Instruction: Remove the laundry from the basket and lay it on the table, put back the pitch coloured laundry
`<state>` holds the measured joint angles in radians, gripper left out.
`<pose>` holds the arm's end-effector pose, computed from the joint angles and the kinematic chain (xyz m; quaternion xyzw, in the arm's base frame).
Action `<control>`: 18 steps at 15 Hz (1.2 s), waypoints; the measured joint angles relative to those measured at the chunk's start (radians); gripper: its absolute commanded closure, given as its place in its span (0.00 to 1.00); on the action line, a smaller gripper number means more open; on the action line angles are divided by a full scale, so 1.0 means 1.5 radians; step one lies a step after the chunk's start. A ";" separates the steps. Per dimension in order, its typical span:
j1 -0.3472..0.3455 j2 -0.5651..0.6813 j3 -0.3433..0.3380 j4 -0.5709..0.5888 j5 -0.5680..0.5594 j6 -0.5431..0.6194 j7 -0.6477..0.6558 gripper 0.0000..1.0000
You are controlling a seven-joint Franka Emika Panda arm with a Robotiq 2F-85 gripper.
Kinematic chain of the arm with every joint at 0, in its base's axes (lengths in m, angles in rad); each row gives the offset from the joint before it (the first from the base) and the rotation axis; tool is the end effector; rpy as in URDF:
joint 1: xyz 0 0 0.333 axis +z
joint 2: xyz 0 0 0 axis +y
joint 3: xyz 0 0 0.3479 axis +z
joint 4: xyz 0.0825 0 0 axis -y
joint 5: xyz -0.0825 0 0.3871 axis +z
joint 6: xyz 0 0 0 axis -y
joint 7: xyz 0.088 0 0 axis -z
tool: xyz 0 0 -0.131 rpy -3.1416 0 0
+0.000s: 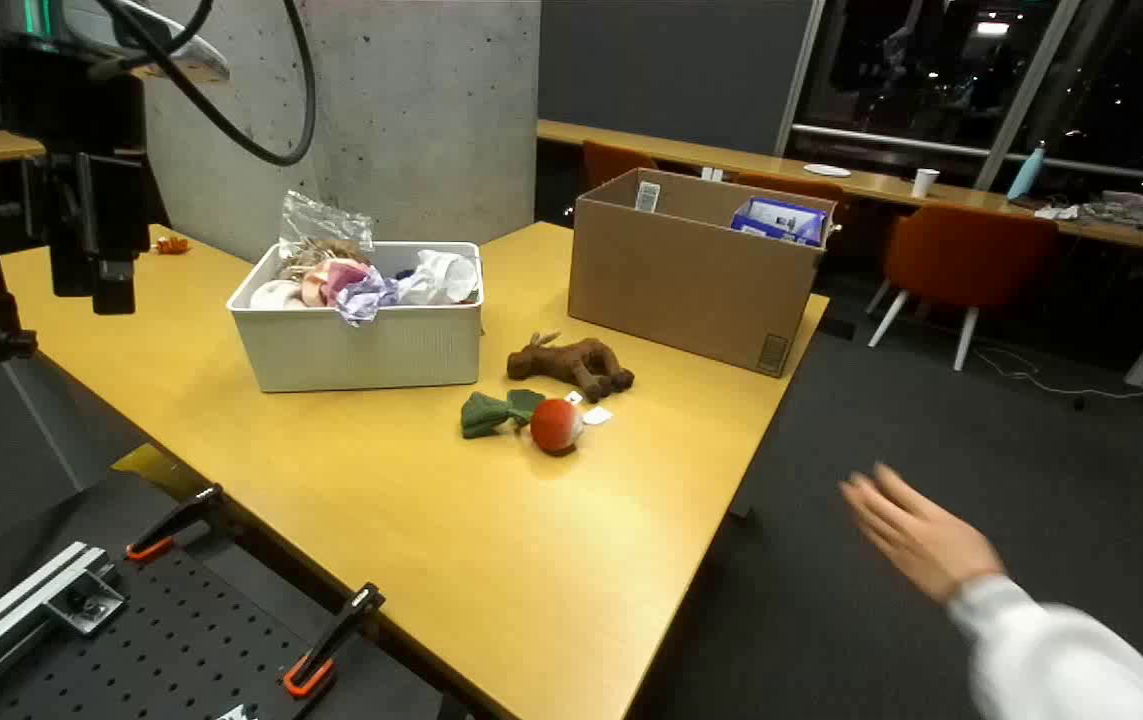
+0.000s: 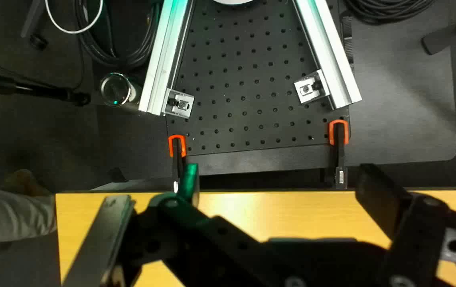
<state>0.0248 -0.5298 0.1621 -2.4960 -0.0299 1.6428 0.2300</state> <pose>0.3215 0.0593 0.4479 0.9843 -0.0352 -0.1499 0.0859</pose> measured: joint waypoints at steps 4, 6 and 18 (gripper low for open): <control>0.000 0.000 0.000 0.001 0.000 0.000 0.000 0.00; 0.000 0.000 0.000 0.001 0.000 0.000 0.000 0.00; 0.001 0.038 0.006 0.034 -0.053 0.048 0.010 0.00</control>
<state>0.0256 -0.4721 0.1705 -2.4451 -0.1094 1.7147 0.2444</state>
